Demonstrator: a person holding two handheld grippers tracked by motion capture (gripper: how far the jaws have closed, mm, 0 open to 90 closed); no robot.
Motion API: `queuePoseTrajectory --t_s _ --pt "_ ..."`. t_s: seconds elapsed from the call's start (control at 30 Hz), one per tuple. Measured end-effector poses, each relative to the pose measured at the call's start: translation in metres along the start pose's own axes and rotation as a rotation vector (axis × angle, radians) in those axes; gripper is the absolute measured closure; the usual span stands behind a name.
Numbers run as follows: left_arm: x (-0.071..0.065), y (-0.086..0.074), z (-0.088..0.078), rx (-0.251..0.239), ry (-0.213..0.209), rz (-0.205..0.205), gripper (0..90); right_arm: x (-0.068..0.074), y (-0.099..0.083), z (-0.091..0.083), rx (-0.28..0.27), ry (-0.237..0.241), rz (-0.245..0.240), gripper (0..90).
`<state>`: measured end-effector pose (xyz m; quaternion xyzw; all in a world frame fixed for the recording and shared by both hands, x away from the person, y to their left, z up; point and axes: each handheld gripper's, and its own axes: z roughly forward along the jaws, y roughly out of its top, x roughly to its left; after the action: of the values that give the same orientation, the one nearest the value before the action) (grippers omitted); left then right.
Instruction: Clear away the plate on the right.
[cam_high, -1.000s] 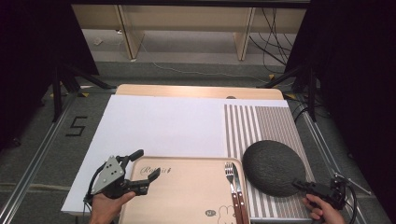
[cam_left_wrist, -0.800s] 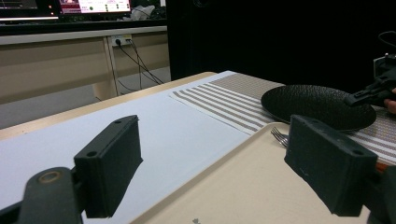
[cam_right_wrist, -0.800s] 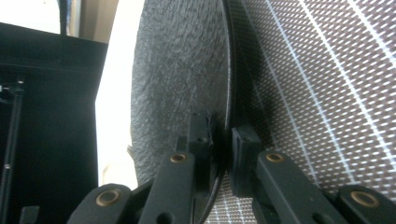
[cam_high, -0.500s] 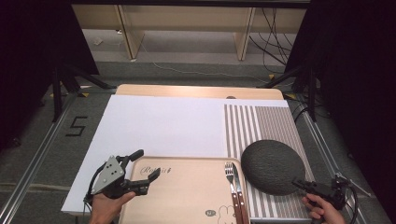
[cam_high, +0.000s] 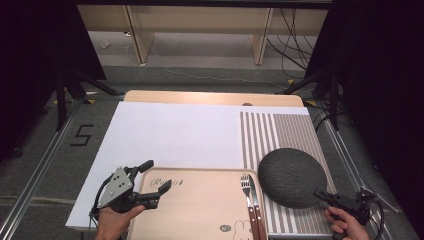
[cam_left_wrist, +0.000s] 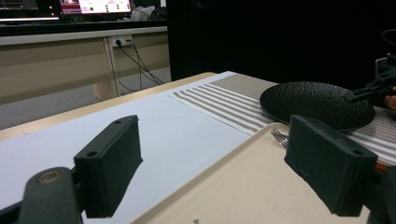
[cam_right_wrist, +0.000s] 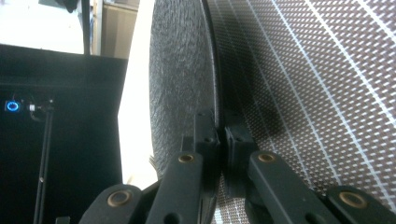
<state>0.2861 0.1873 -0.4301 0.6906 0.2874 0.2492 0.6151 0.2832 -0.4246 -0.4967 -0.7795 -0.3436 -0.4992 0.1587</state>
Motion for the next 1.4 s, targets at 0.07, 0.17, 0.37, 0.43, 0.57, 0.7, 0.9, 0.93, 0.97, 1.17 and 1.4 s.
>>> queuePoseTrajectory --t_s 0.07,0.17,0.37,0.43,0.57,0.7,0.9,0.93,0.97,1.17,1.4 --pt "0.000 0.000 0.001 -0.008 -0.004 0.000 17.5 0.001 0.001 -0.001 0.009 -0.003 0.002 87.0" --pt "0.000 0.001 0.000 0.005 0.004 0.008 17.5 -0.001 0.000 0.000 -0.010 0.000 -0.017 87.0" --pt "0.000 0.000 0.000 0.000 0.001 0.001 17.5 -0.003 0.001 -0.002 -0.037 0.010 -0.020 86.8" --pt "0.000 0.000 0.000 -0.009 -0.003 -0.001 17.5 -0.001 0.001 -0.003 -0.032 0.006 0.004 86.5" --pt "0.000 0.001 -0.001 0.001 0.006 0.003 17.5 0.002 0.000 -0.005 -0.040 0.031 0.015 86.2" --pt "0.000 0.001 -0.001 0.000 0.007 0.002 17.5 0.003 -0.005 -0.008 -0.049 0.067 -0.009 86.4" --pt "0.001 0.001 -0.001 -0.003 0.008 0.002 17.4 0.012 -0.011 -0.005 -0.050 0.129 -0.010 86.6" --pt "0.001 0.001 -0.001 -0.006 0.009 0.005 17.4 0.013 -0.012 -0.004 -0.038 0.128 -0.010 86.6" --pt "0.001 0.001 -0.002 -0.007 0.011 0.003 17.4 0.017 -0.012 -0.005 -0.016 0.115 -0.009 86.5" --pt "0.001 0.001 -0.002 -0.013 0.011 0.003 17.4 0.024 -0.022 0.003 -0.003 0.145 -0.031 86.4" --pt "0.002 0.001 -0.002 -0.007 0.017 0.001 17.4 0.034 -0.033 0.011 0.029 0.173 -0.055 86.7"
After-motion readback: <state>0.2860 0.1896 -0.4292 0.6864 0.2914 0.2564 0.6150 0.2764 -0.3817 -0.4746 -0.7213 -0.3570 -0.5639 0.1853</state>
